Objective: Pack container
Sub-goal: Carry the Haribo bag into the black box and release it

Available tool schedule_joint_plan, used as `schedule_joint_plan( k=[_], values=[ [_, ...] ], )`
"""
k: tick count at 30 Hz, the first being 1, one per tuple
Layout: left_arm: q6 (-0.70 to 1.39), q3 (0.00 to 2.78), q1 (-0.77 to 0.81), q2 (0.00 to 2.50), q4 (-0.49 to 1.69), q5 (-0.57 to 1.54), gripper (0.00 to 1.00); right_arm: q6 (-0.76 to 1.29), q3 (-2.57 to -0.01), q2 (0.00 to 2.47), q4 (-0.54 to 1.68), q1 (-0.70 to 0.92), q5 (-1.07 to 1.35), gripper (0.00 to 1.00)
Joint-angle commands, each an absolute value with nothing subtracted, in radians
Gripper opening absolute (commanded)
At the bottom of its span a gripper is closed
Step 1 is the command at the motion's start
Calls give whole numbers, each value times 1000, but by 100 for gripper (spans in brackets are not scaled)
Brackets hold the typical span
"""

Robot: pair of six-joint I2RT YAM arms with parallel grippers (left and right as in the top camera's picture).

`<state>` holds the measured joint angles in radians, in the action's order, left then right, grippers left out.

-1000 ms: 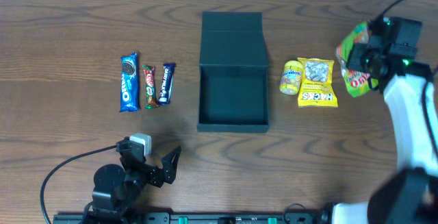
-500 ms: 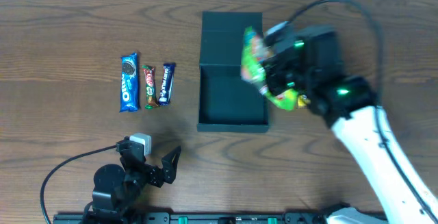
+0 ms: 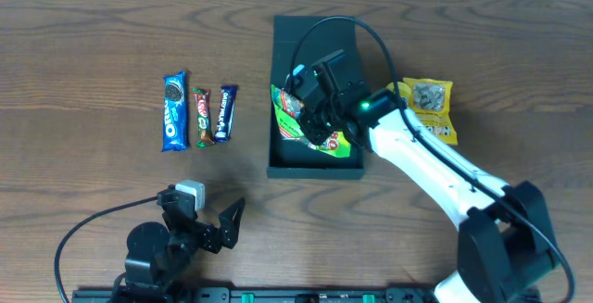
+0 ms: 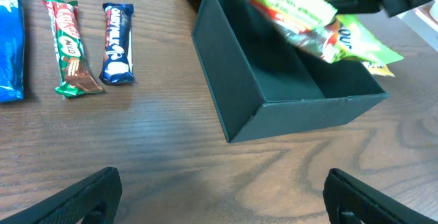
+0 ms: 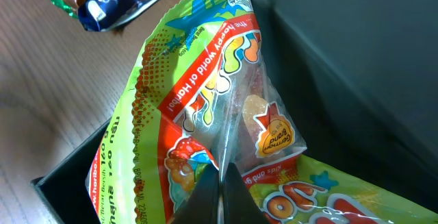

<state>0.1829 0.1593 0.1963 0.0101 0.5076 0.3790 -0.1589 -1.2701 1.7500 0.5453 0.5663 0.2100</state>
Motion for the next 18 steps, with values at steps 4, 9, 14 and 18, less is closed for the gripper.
schedule_joint_plan(
  k=[4,9,14,18],
  values=[
    [180,142,190,4,507,390,95,-150,-1280,1758,535,577,224,99],
    [180,142,190,4,507,390,95,-96,-1287,1754,527,564,154,94],
    [180,142,190,4,507,390,95,-56,-1283,1756,523,561,154,6],
    [180,142,190,4,507,390,95,-21,-1272,1789,508,567,162,2]
  ],
)
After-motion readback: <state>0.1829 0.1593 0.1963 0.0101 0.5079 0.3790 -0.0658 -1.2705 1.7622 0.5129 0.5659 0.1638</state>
